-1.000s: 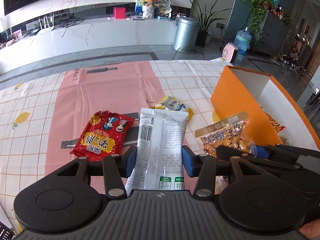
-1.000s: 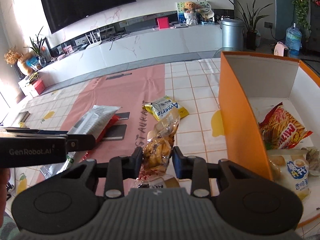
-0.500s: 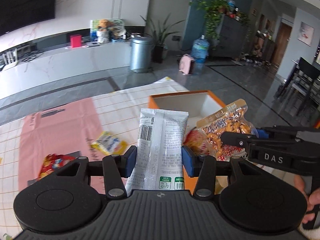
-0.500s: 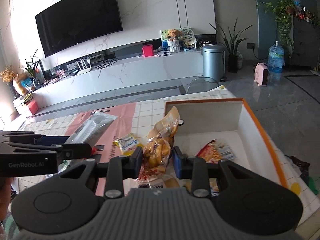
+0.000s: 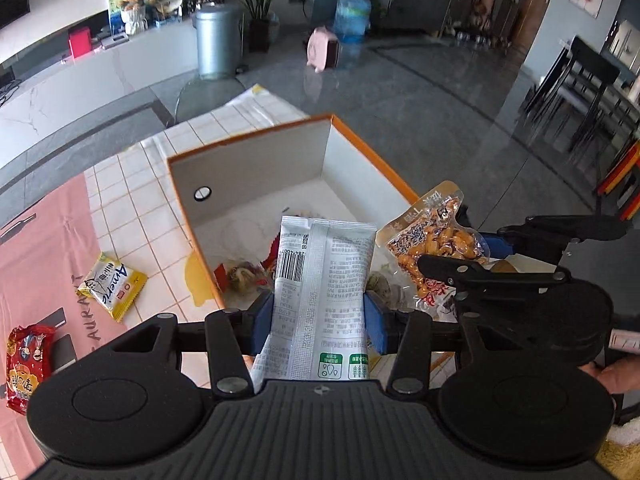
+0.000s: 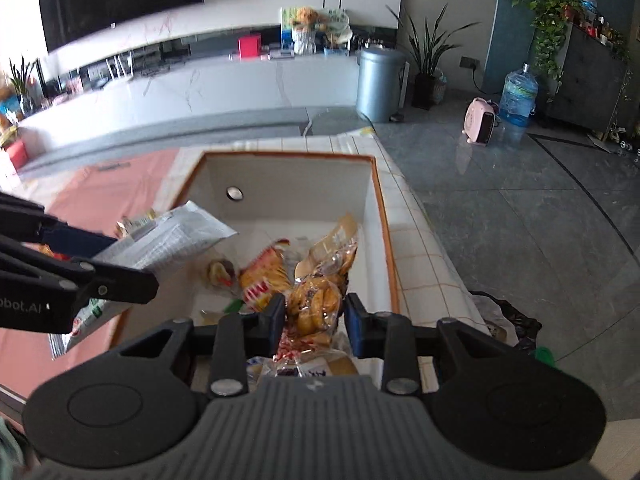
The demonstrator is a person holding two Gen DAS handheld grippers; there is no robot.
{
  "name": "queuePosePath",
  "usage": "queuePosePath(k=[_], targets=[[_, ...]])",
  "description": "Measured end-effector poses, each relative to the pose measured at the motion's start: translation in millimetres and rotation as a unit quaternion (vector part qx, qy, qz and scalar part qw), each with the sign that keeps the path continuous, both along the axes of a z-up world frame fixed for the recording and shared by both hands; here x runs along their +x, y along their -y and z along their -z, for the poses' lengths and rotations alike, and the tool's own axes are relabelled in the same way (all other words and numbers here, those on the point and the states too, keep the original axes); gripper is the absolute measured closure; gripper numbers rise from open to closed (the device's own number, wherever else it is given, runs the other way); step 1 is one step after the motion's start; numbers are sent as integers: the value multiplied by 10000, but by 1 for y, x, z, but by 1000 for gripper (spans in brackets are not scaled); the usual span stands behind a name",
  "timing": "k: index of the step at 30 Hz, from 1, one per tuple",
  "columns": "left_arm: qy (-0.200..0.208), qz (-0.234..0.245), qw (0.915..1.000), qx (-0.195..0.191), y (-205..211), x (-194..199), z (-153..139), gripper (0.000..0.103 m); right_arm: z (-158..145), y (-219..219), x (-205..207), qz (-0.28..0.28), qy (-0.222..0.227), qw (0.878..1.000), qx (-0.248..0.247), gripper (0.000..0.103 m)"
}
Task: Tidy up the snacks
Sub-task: 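Carry the white bag and peanut packet into the orange box and open both tools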
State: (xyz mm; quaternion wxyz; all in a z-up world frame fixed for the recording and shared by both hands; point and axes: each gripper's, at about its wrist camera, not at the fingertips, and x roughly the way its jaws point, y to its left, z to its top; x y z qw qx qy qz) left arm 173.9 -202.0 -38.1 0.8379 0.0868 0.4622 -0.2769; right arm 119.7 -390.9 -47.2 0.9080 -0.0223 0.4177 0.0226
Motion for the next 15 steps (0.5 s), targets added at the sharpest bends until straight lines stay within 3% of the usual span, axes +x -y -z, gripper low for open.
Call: queuePosePath(k=[5,9,15], targets=[[-297,-1,9988,398,20,9,16,49,22,-3,9,-326,-259,9985,-357,74],[-297,33,9955,903,35,13,29,49,32,-1,16,-474,-394,9973,-390,74],[-358,113,9911,1276,45,17,41,49,43,-6,24,-616,-600,9955,-395,74]])
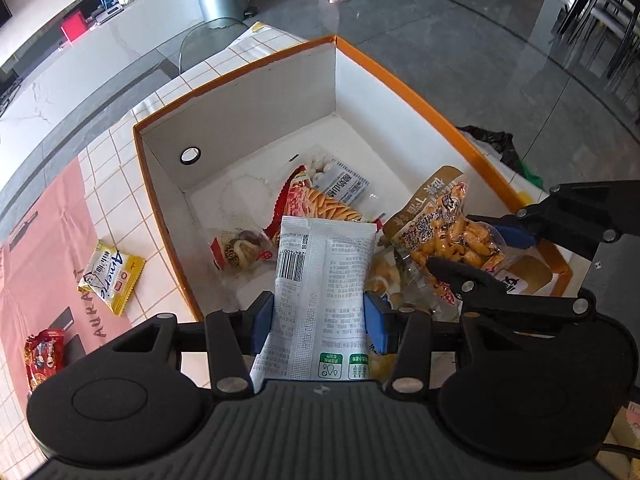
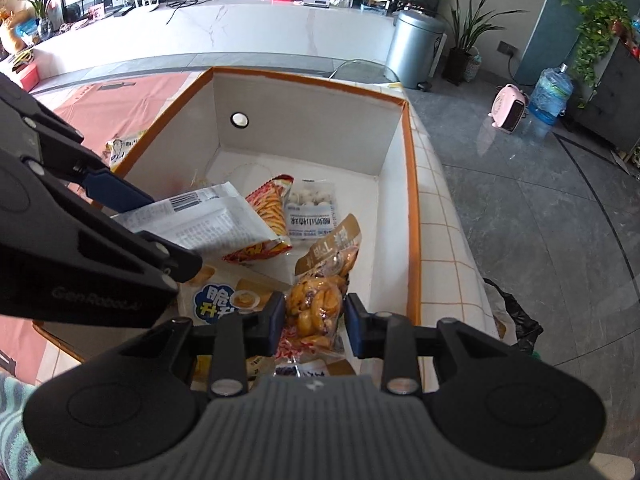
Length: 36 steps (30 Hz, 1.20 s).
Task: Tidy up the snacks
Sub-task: 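Carry the white bag and peanut packet into the orange box and open both tools, then move both tools back over the red chip bag and yellow Americ bag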
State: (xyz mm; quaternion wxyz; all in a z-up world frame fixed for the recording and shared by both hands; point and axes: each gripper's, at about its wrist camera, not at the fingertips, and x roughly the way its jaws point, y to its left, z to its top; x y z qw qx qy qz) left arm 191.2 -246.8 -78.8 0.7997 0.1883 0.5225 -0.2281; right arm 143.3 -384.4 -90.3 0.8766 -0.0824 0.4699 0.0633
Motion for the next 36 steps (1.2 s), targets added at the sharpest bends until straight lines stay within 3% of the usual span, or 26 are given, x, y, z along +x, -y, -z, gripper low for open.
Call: queuePosePath(k=[9,14,23,31,36], targets=[[-17,70,9997,230,3,0,8,47,6,-2,5,-3,-292,9996,3,74],[70,183,9994,284,2,-5,7,41,6,-6,3,-33,-294,9995,-150,68],[175,220,9995,-127,-9,-15,-12,31,-2,-9,-4,81,-217,9992,-331,41],[396,135,9982,-423,-30,-30,-36,31,-19,-19,-14,158,-103,9988,-443,37],[676,-149,9952,-691,-60,-43,-57,31,-35,-26,-22,298,-31,9993,-218,34]])
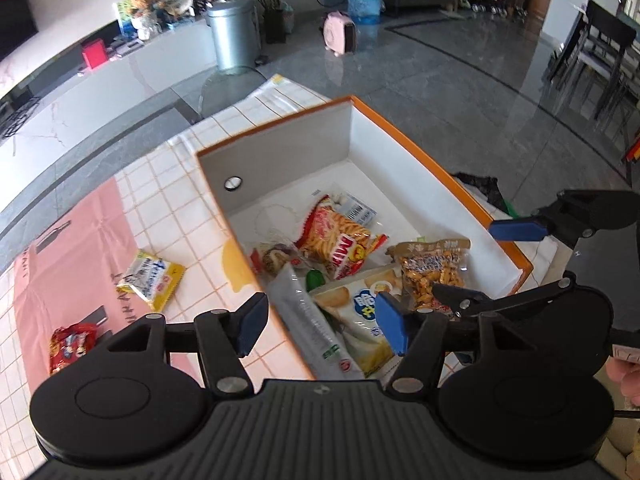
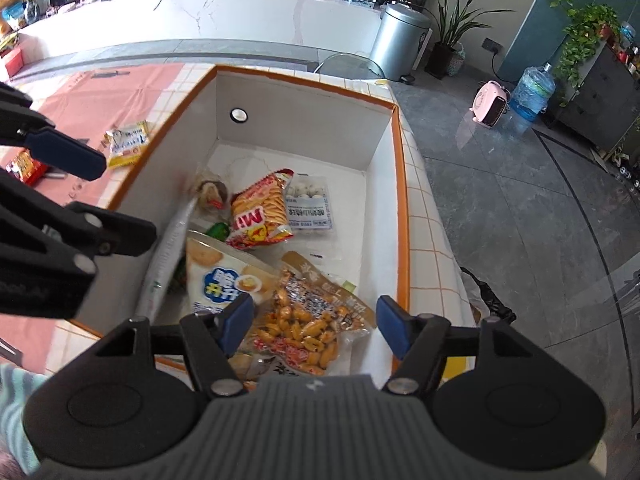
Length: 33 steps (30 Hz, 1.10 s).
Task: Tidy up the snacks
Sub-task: 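Move both tools back over the red chip bag and yellow Americ bag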
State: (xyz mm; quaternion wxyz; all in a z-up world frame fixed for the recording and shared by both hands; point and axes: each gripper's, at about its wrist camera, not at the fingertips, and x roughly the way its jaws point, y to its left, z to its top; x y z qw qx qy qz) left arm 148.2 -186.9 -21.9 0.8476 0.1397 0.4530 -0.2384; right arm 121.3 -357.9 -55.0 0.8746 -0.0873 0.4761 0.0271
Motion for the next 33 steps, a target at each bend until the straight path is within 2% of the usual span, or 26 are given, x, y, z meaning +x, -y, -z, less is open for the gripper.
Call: queuePosePath(k=[1,2,6,10,16,18,22,25,28,33], targets=[[80,-67,9999,-29,-7,-3,-4,31,-4,-2,-2,23,37,10000,67,28],[180,-149,9997,-60,-14,-6,-8,31,-9,-6,-5,32,107,9998,153,27],[576,-456,9971,-195,-47,-20,-23,31,-26,-24,-15,36,332,9983,473,27],[979,-701,9926,-127,-77,-35,-30,31,-42,-43,-26,142,622,9934,951,25],[1400,-1251,9820,-221,-127,-51,-37,30,-47,-78,-38,316,870,9814,1684,25],[1446,-1416,9789,-297,-143,-53,-35,30,-45,-94,-41,371,955,9773,1855,25],[1504,-1637,9748,-186,-168,-56,-24,29,-34,-123,-42,440,963,9708,2153,25],[1485,-1746,9727,-357,-187,-57,-18,29,-24,-138,-43,476,946,9659,2362,25],[1391,-1798,9720,-587,-203,-56,-14,29,-13,-155,-44,475,983,9654,2368,24],[1246,-1887,9722,-606,-223,-44,-3,28,1,-181,-34,264,949,9707,2191,24]])
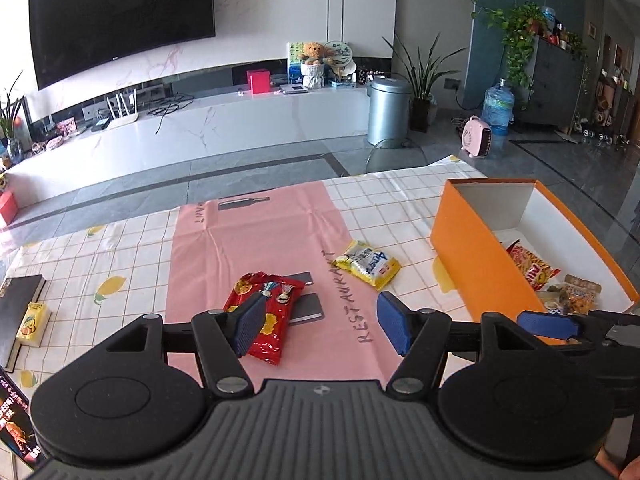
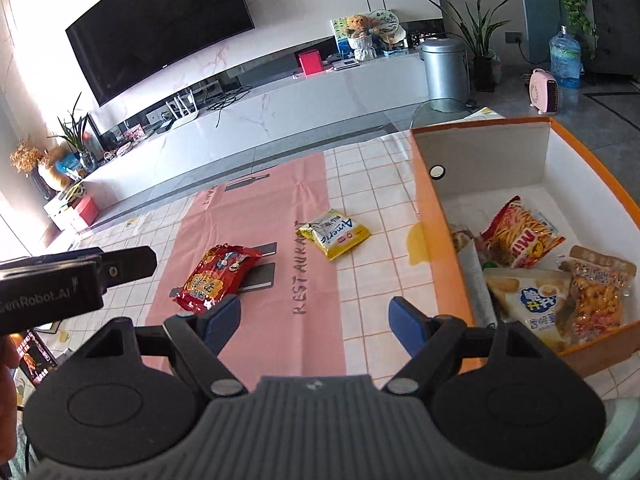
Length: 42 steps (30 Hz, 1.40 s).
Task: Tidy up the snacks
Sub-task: 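Move both tools back over the red chip bag and yellow Americ bag, then grasp the red chip bag with the left tool while the right tool grasps the yellow Americ bag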
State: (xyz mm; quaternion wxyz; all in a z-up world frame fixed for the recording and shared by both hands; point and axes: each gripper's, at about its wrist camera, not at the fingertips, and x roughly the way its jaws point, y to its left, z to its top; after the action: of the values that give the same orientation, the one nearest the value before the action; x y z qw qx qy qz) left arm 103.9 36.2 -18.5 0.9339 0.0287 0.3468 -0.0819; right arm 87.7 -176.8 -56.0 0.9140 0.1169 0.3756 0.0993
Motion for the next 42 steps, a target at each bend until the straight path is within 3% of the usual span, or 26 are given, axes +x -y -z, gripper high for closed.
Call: queuePosePath(k=[6,19,23,27,34,42], targets=[[-218,8,9994,-252,-26,20,22,24,13,-23,25,-218,-52,9993,-311,25],[-733,-94,9972,64,-53,68,82,20,71,-46,91,-316,-482,9962,-654,23],[-779,-75,9969,44,-56,81,94,17,81,-50,111,-483,-411,9942,-866,23],[-790,-27,9969,-7,-56,94,104,15,91,-53,130,-579,-270,9921,-1082,11],[-707,91,9973,145,-54,114,115,14,105,-63,161,-663,19,9866,-1494,7],[-597,391,9969,-320,-61,123,130,14,121,-70,193,-614,311,9819,-1765,5]])
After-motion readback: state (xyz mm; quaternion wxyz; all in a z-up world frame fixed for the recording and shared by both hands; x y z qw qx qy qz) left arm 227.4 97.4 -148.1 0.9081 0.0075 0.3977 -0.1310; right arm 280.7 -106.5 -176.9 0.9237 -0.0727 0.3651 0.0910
